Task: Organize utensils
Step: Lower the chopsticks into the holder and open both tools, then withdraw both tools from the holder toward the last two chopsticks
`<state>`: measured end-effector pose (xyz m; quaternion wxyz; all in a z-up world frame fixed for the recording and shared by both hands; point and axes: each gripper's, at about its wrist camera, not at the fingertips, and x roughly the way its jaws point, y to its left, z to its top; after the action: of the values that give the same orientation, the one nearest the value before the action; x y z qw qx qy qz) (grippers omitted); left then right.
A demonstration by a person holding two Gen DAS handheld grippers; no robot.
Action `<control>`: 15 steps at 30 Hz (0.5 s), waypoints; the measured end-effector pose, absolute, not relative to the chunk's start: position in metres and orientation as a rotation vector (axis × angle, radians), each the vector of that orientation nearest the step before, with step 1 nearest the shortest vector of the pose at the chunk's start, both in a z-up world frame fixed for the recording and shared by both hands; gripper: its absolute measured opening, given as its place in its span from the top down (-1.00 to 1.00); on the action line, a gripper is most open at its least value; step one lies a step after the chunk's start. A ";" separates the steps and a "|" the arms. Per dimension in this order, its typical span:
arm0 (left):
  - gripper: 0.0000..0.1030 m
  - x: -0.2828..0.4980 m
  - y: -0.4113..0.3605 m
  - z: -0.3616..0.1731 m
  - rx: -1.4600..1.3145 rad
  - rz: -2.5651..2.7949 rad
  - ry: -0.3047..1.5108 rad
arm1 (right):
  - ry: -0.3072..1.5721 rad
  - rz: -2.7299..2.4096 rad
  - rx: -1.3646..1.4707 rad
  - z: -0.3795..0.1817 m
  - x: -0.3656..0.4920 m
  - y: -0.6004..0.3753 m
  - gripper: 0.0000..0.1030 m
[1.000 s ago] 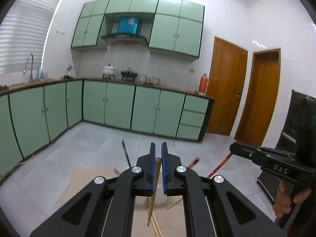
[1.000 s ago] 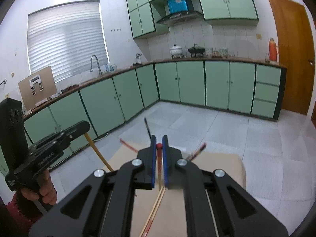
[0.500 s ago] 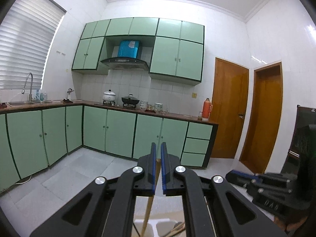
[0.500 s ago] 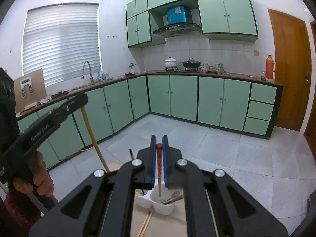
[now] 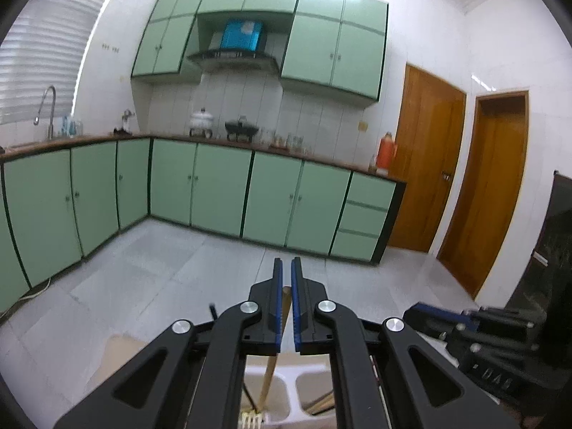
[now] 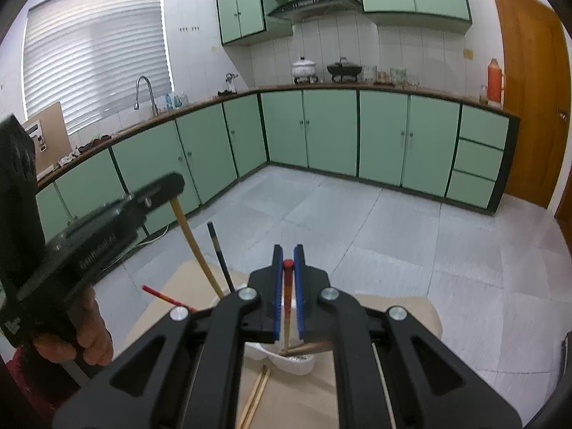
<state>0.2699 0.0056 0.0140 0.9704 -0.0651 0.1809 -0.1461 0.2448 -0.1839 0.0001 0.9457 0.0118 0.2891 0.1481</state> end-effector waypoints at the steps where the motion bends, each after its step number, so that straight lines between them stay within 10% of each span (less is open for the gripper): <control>1: 0.91 0.271 0.006 0.008 -0.131 -0.291 0.381 | 0.597 0.300 0.028 -0.004 0.246 -0.184 0.86; 5: 0.86 0.270 0.012 -0.007 -0.140 -0.281 0.415 | 0.624 0.282 0.041 -0.017 0.245 -0.186 0.70; 9: 0.21 0.260 0.018 -0.009 -0.158 -0.264 0.404 | 0.598 0.249 0.055 -0.015 0.235 -0.191 0.17; 15: -0.09 0.232 0.028 -0.003 -0.161 -0.246 0.364 | 0.511 0.183 0.030 -0.006 0.204 -0.201 -0.42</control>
<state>0.2315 0.0282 -0.0026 0.9727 -0.0797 0.1805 -0.1220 0.2038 -0.2013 -0.0060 0.9633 0.0149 0.2523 0.0904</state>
